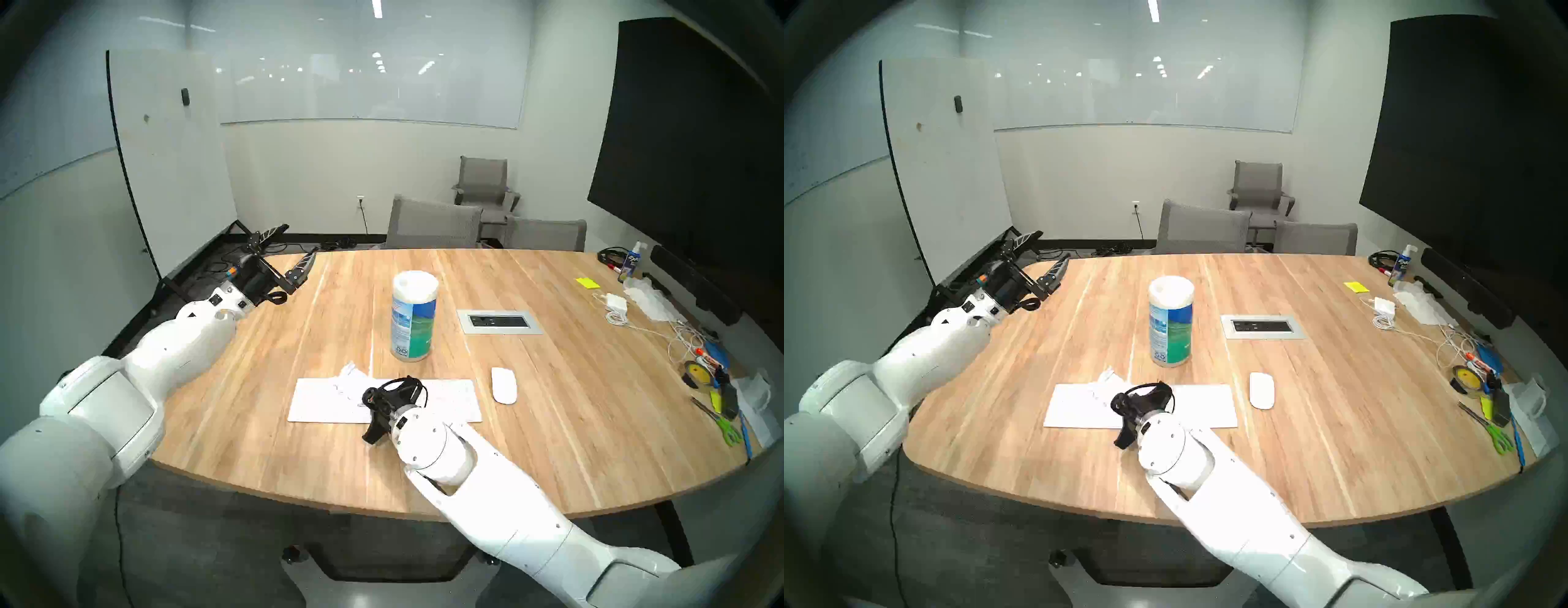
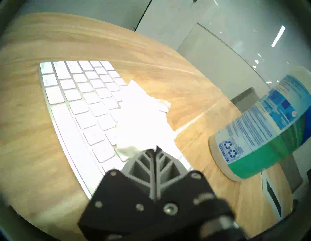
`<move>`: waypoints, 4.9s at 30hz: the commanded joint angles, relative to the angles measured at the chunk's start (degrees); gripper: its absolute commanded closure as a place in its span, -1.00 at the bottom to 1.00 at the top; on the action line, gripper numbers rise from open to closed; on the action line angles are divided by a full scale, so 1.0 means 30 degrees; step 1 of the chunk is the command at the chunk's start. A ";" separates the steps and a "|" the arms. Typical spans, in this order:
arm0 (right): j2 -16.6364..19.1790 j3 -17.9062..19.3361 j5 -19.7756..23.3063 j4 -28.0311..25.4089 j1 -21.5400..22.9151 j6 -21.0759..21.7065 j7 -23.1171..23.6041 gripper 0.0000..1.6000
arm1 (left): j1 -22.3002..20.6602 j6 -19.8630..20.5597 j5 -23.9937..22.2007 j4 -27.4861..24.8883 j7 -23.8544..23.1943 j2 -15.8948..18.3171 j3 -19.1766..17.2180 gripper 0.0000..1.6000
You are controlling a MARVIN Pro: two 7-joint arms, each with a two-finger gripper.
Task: Wipe the keyboards and mice with a disinfecting wipe, then set the wipe down
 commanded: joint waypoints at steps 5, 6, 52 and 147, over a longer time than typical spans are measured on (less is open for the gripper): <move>0.1874 0.1287 0.0534 -0.1829 -0.1301 -0.0468 -0.0142 1.00 | -0.0401 -0.0005 -0.0029 -0.0129 -0.0030 0.0021 -0.0180 -1.00; 0.2026 0.1458 0.0621 -0.1894 -0.1414 -0.0546 -0.0157 1.00 | -0.0400 -0.0005 -0.0028 -0.0129 -0.0030 0.0020 -0.0182 -1.00; 0.5171 0.6813 0.3845 -0.5299 -0.6775 -0.3276 -0.1847 1.00 | -0.0388 -0.0005 0.0025 -0.0123 -0.0042 0.0008 -0.0250 -1.00; 0.5589 1.2519 0.8103 -0.5687 -0.6156 0.0021 -0.0144 1.00 | -0.0367 -0.0005 0.0121 -0.0103 -0.0083 -0.0021 -0.0390 -1.00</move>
